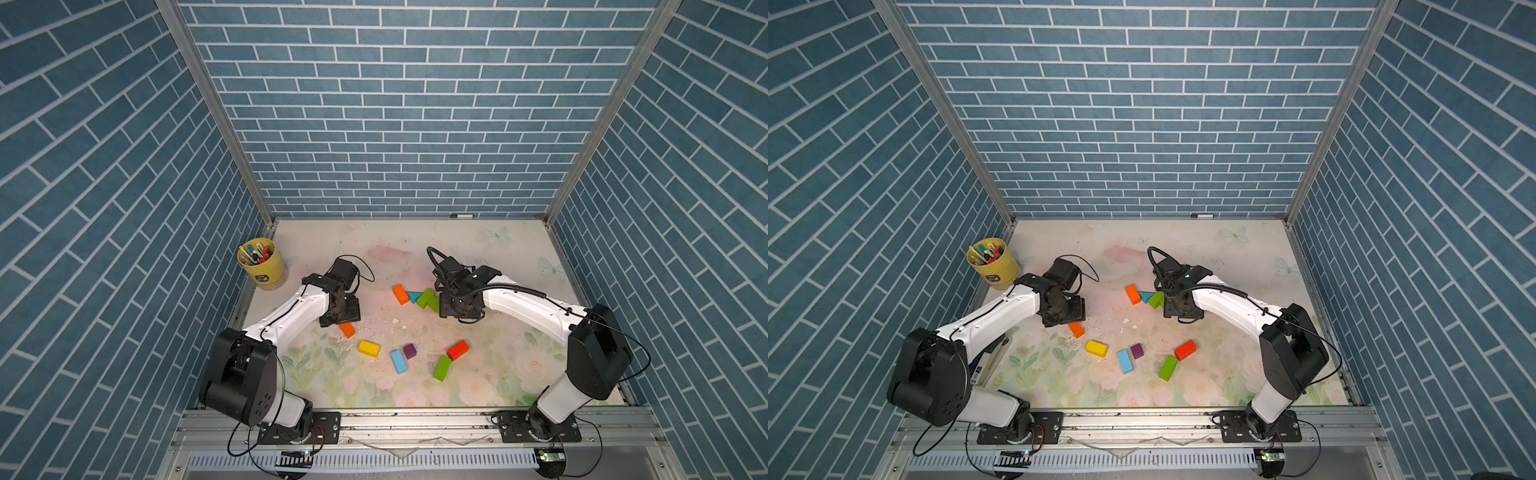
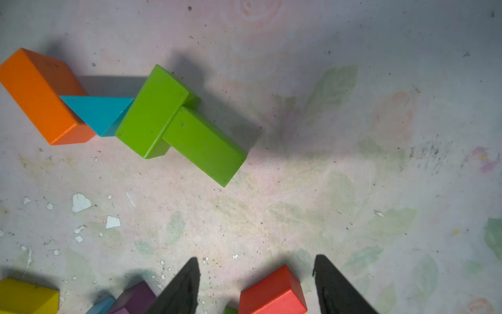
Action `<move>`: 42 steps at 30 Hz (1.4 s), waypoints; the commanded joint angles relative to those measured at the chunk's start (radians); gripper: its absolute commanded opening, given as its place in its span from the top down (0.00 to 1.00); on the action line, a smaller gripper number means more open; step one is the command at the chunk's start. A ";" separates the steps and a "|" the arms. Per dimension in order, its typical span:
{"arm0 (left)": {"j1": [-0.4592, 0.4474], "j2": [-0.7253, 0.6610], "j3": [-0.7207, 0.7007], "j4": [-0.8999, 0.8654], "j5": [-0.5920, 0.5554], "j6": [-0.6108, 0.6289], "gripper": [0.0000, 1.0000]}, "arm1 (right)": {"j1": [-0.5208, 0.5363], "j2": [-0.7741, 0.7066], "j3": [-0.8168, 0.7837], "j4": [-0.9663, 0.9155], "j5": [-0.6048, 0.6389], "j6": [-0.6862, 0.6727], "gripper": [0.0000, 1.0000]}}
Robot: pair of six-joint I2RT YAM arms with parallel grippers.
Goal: Assemble a heart with building blocks
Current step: Move the building block to the center of the board.
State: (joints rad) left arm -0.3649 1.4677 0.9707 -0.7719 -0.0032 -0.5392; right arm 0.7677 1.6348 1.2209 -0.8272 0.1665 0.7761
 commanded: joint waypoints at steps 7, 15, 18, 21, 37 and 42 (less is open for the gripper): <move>0.009 0.114 -0.031 0.097 0.029 -0.045 0.33 | 0.004 -0.031 -0.038 0.004 0.003 -0.006 0.38; -0.042 0.172 0.009 0.110 0.060 -0.025 0.79 | -0.001 -0.084 -0.077 0.002 0.019 0.005 0.57; -0.098 0.210 0.076 0.077 0.015 0.050 0.93 | -0.011 -0.093 -0.088 0.012 0.016 0.011 0.58; -0.153 0.262 0.155 0.049 -0.031 0.148 0.94 | -0.018 -0.081 -0.086 0.018 0.011 0.009 0.58; -0.213 0.454 0.354 -0.021 0.004 0.321 0.74 | -0.036 -0.086 -0.090 0.019 0.007 0.005 0.60; -0.218 0.482 0.395 -0.024 0.004 0.355 0.84 | -0.041 -0.087 -0.086 0.020 0.007 0.003 0.60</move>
State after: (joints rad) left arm -0.5770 1.9244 1.3308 -0.7689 0.0044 -0.2218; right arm 0.7319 1.5631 1.1431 -0.7998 0.1646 0.7547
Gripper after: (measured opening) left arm 0.332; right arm 0.399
